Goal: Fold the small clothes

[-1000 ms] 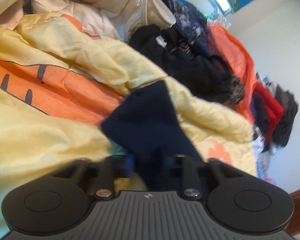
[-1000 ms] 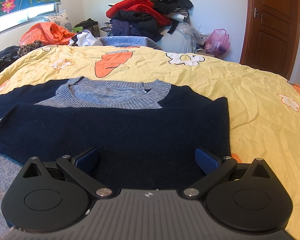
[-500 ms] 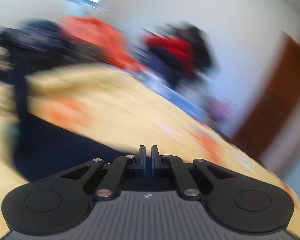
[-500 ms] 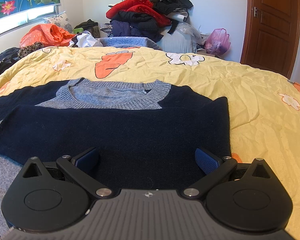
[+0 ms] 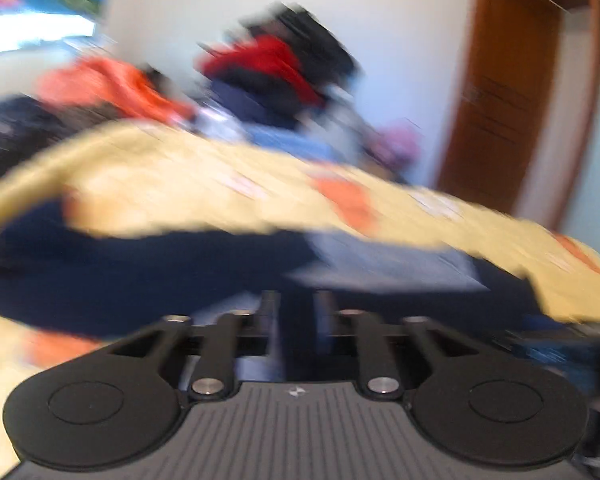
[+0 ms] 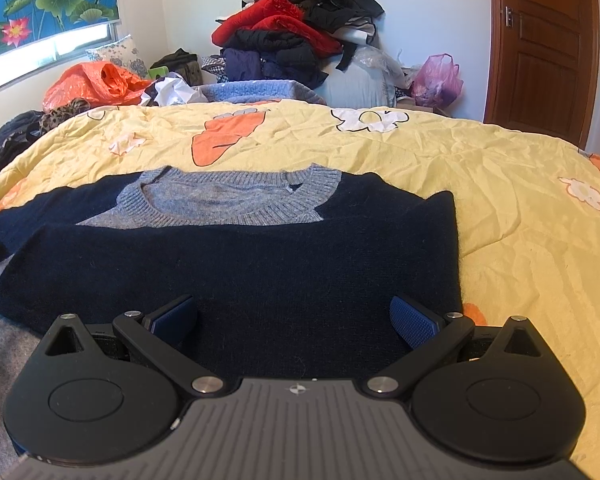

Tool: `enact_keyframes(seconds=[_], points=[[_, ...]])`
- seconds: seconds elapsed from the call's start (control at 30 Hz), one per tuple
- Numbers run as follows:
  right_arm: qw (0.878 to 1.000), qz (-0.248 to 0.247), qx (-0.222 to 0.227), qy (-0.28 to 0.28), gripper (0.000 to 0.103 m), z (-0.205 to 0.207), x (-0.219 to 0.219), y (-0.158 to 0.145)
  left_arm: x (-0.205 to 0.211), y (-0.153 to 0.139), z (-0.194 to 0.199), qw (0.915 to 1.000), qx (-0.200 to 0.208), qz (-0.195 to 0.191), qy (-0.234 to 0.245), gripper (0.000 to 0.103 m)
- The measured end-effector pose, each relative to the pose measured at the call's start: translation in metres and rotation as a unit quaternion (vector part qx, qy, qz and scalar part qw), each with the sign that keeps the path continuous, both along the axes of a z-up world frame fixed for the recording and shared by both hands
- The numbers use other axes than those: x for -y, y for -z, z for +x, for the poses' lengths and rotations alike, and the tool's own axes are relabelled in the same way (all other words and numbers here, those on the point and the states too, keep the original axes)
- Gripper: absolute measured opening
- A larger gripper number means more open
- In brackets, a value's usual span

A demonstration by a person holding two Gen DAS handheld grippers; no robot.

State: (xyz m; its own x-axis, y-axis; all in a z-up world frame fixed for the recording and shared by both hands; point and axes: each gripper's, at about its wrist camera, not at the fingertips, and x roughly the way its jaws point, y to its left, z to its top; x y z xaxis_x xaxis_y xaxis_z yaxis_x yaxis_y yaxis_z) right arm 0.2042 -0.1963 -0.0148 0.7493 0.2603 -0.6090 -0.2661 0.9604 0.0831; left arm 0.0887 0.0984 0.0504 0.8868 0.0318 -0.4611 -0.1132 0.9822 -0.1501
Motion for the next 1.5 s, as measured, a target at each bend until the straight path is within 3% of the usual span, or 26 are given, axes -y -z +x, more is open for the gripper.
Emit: enact_keyframes(seconds=[0.03,0.07,0.1,0.17,0.2,0.23,0.33,0.4,0.47,0.53,0.63,0.7,0.73,0.8,0.97,1.07,1.13,1.2,1.37,1.47,1.5], points=[[1.000,0.000,0.000,0.000,0.103,0.000,0.000,0.000,-0.017,-0.002,-0.003,0.9996,0.010,-0.002,-0.027,0.088],[1.000,-0.001,0.000,0.000,0.103,0.000,0.000,0.000,-0.034,-0.004,-0.006,0.9982,0.021,-0.012,-0.055,0.103],[1.000,-0.002,0.000,0.000,0.103,0.000,0.000,0.000,-0.053,-0.006,-0.009,0.9954,0.036,-0.035,-0.082,0.103],[1.000,-0.003,0.000,0.000,0.103,0.000,0.000,0.000,-0.101,-0.006,-0.008,0.9804,0.040,-0.136,-0.136,0.103],[1.000,-0.003,0.000,0.000,0.103,0.000,0.000,0.000,-0.126,-0.003,-0.009,0.9633,0.045,-0.205,-0.168,0.103],[1.000,-0.003,0.000,0.000,0.103,0.000,0.000,0.000,-0.149,0.004,-0.011,0.9392,0.056,-0.275,-0.198,0.103],[1.000,-0.005,0.000,0.000,0.103,0.000,0.000,0.000,-0.199,0.034,-0.005,0.8603,0.056,-0.435,-0.260,0.102],[1.000,-0.005,0.000,0.000,0.103,0.000,0.000,0.000,-0.216,0.054,0.005,0.8244,0.053,-0.496,-0.268,0.102],[1.000,-0.006,0.000,0.000,0.103,0.000,-0.001,0.000,-0.224,0.066,0.013,0.8012,0.056,-0.533,-0.266,0.099],[1.000,-0.007,0.000,0.000,0.103,0.000,-0.001,0.000,-0.227,0.069,0.021,0.7976,0.063,-0.541,-0.259,0.098],[1.000,-0.006,0.000,-0.001,0.103,0.000,-0.001,0.000,-0.231,0.071,0.035,0.7971,0.056,-0.542,-0.260,0.085],[1.000,-0.007,0.000,-0.001,0.103,0.000,-0.001,0.000,-0.232,0.074,0.045,0.8009,0.043,-0.531,-0.274,0.054],[1.000,-0.007,0.000,-0.001,0.103,0.000,-0.001,0.000,-0.233,0.079,0.049,0.8027,0.029,-0.525,-0.281,0.032],[1.000,-0.007,0.000,-0.001,0.103,0.000,-0.001,0.000,-0.234,0.090,0.053,0.8040,0.011,-0.518,-0.292,0.017],[1.000,-0.007,0.000,-0.001,0.103,0.000,-0.001,0.000,-0.227,0.084,0.055,0.8261,0.007,-0.484,-0.289,0.007],[1.000,-0.007,0.000,-0.001,0.103,0.000,-0.001,0.000,-0.221,0.074,0.053,0.8245,0.008,-0.488,-0.286,0.007],[1.000,-0.007,0.000,-0.001,0.103,0.000,-0.001,0.000,-0.209,0.061,0.053,0.8298,0.020,-0.491,-0.265,0.007],[1.000,-0.006,0.000,-0.001,0.103,0.000,-0.001,0.000,-0.194,0.046,0.057,0.8379,0.030,-0.492,-0.234,0.007],[1.000,-0.006,0.000,-0.001,0.103,0.000,-0.001,0.000,-0.130,0.014,0.066,0.8487,0.039,-0.514,-0.116,0.006],[1.000,-0.006,0.000,-0.001,0.103,0.000,0.000,0.000,-0.075,0.009,0.061,0.8509,0.021,-0.524,-0.037,0.006],[1.000,-0.005,0.000,-0.001,0.103,0.000,0.000,0.001,-0.056,0.010,0.057,0.8563,0.010,-0.516,-0.010,0.006]])
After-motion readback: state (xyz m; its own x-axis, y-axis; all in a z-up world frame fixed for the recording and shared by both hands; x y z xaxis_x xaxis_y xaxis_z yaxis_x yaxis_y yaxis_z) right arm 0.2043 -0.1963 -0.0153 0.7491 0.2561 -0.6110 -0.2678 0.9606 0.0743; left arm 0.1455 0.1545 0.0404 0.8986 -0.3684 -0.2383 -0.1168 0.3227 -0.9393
